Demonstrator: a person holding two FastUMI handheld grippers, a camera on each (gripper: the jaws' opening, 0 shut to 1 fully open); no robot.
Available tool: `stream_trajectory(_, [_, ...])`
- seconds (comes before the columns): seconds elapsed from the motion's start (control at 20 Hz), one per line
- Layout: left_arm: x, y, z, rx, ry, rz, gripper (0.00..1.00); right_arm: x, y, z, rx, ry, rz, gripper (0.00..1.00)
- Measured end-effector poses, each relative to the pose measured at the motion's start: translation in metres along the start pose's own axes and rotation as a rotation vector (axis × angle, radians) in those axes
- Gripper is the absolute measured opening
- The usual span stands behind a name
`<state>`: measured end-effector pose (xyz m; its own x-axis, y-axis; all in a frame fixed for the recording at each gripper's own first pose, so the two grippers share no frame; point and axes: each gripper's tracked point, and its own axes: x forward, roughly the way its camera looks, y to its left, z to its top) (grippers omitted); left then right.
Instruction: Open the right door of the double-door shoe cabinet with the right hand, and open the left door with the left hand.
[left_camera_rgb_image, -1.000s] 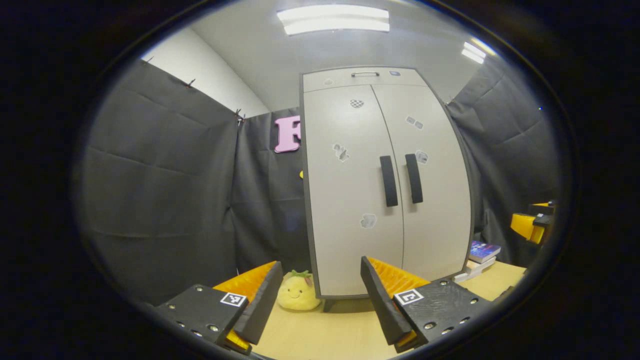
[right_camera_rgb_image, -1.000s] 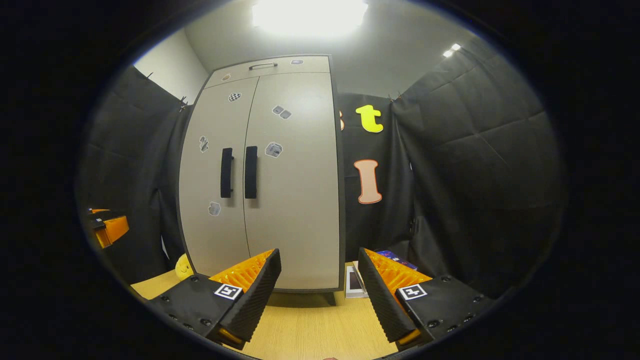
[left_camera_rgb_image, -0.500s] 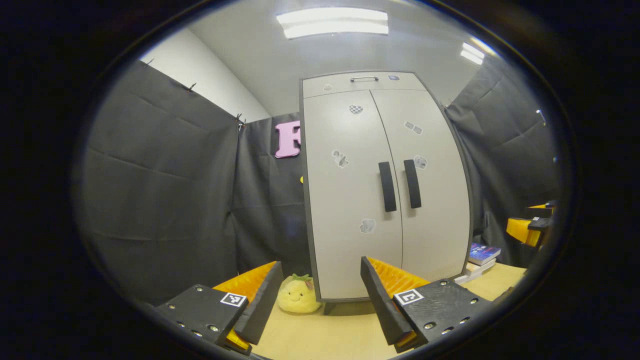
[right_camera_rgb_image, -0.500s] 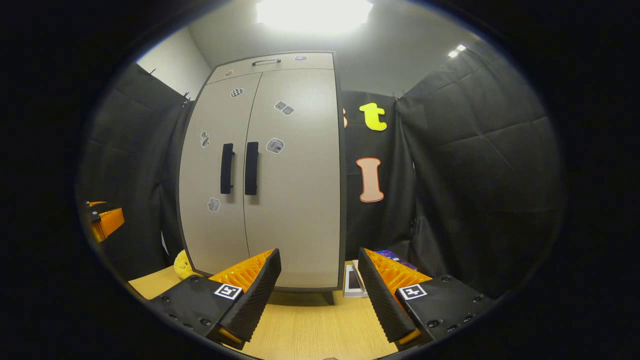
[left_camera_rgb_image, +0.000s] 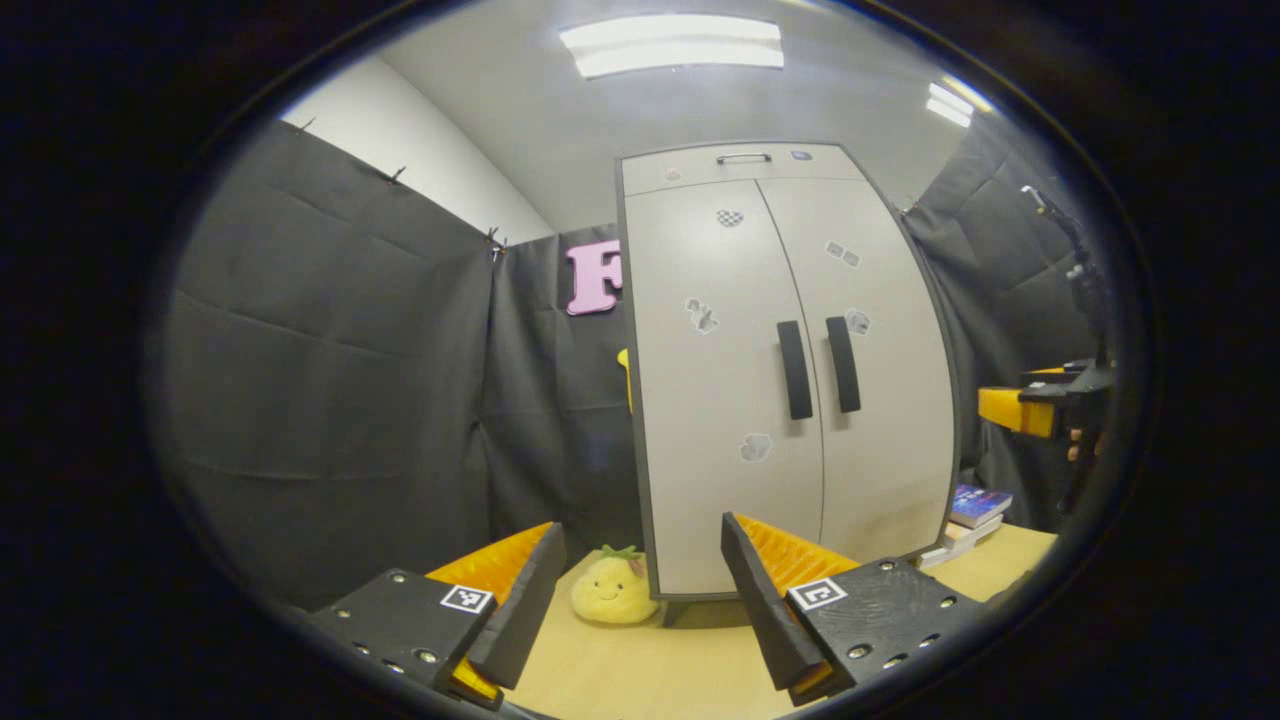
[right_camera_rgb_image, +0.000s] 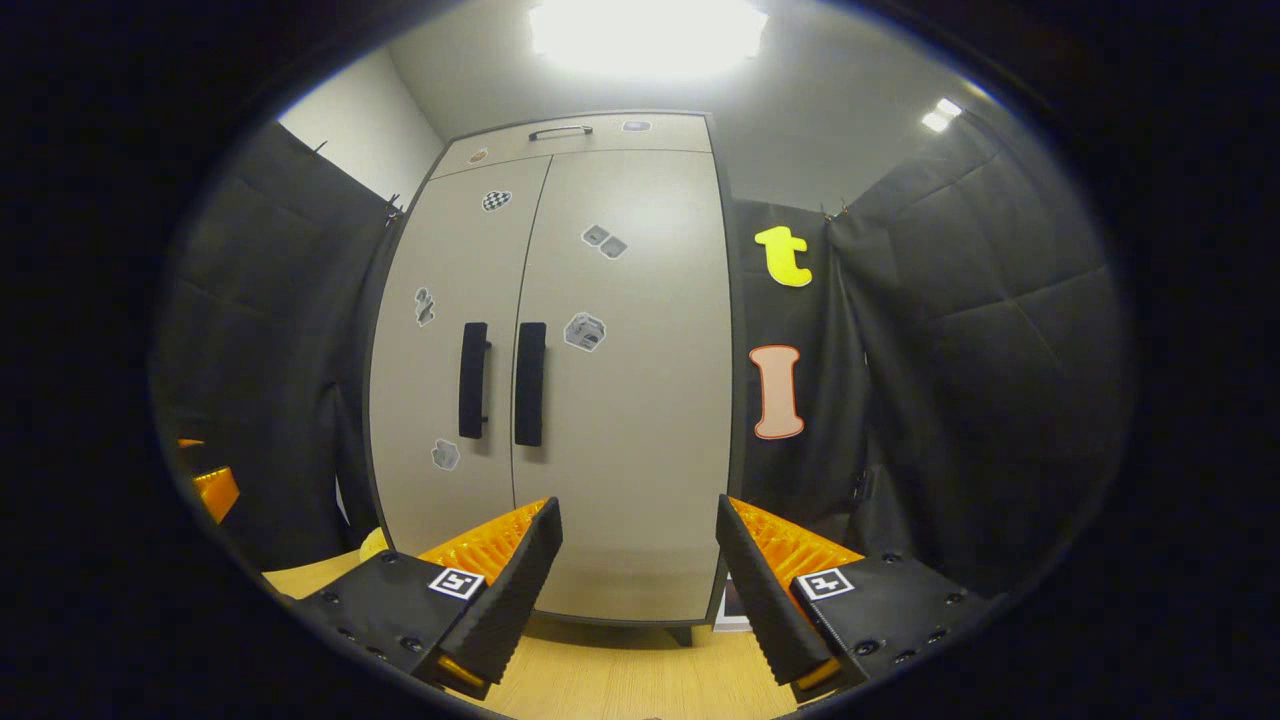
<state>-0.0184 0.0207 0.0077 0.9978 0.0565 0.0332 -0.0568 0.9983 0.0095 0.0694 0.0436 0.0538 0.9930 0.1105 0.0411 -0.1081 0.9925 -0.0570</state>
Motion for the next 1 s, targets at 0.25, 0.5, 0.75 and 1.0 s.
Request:
stream_trajectory(0.25, [-0.008, 0.027, -0.003, 0.019, 0.007, 0.064, 0.91, 0.042, 0.029, 0.031, 0.045, -0.044, 0.062, 0.98])
stream_trajectory(0.5, [-0.019, 0.055, -0.01, 0.039, 0.024, 0.129, 0.92, 0.079, 0.057, 0.056, 0.046, -0.076, 0.113, 0.98])
stream_trajectory(0.75, [-0.025, 0.074, -0.019, 0.047, 0.051, 0.178, 0.92, 0.116, 0.082, 0.062, 0.047, -0.062, 0.133, 0.97])
stream_trajectory(1.0, [-0.034, 0.088, -0.02, 0.066, 0.064, 0.212, 0.91, 0.152, 0.102, 0.055, 0.033, -0.01, 0.132, 0.97])
